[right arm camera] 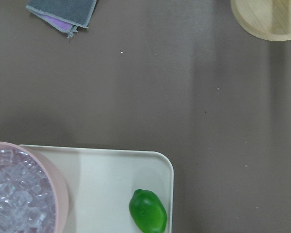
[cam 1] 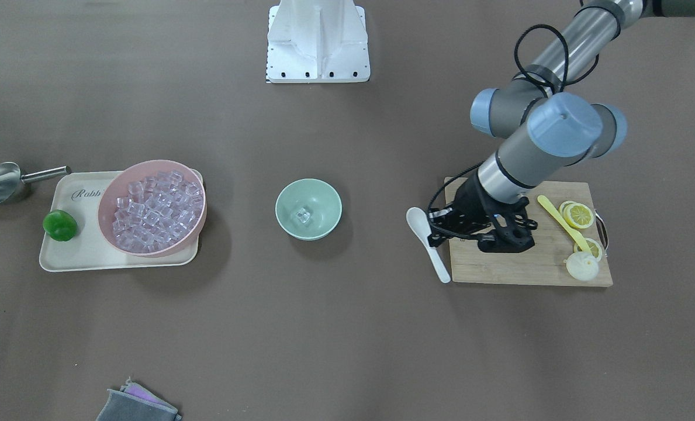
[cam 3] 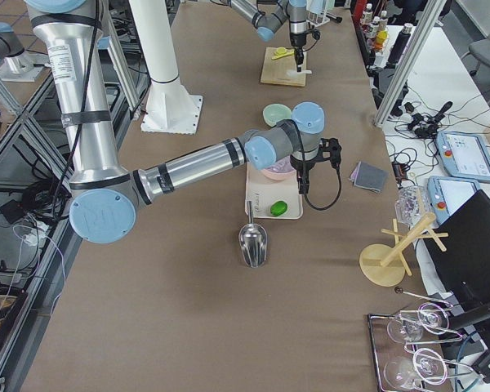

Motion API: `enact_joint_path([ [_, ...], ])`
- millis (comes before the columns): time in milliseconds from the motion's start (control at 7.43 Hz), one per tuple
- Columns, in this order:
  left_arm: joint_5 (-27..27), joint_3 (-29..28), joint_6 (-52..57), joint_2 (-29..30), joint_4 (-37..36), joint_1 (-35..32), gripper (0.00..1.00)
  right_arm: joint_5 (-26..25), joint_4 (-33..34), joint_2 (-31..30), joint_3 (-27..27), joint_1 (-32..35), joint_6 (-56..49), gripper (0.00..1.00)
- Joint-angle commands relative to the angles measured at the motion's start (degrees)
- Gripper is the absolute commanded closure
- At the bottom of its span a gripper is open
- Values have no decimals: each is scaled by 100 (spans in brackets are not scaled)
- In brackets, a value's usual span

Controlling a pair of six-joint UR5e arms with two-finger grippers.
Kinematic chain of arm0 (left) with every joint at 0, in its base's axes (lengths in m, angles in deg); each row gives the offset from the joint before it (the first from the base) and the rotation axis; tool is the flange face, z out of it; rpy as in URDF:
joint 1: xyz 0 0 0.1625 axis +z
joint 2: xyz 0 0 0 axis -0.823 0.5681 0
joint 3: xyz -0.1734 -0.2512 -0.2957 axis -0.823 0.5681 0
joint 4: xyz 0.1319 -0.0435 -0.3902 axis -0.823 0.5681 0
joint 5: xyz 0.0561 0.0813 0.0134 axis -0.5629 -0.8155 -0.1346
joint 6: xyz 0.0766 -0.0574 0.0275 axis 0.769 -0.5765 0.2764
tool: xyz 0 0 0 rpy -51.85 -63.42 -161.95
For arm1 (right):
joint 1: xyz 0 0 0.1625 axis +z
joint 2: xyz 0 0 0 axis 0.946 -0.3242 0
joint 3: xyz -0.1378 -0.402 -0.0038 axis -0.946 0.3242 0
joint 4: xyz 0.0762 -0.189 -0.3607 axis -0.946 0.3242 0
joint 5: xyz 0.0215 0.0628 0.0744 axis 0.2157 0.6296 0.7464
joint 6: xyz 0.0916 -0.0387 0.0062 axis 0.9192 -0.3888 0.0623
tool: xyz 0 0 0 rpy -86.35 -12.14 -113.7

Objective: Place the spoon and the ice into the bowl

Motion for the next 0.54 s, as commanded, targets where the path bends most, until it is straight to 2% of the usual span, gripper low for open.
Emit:
enact_joint_path([
  [0, -483, -106, -285, 796, -115, 682, 100, 21, 4, -373, 42, 395, -780, 0],
  [135, -983, -150, -277, 868, -97, 1034, 100, 21, 4, -471, 42, 518, -940, 0],
  [269, -1031, -142, -259, 913, -97, 1159, 100, 21, 4, -480, 51, 546, -959, 0],
  [404, -1049, -151, -242, 896, -97, 1221, 69, 21, 4, -498, 51, 555, -951, 0],
])
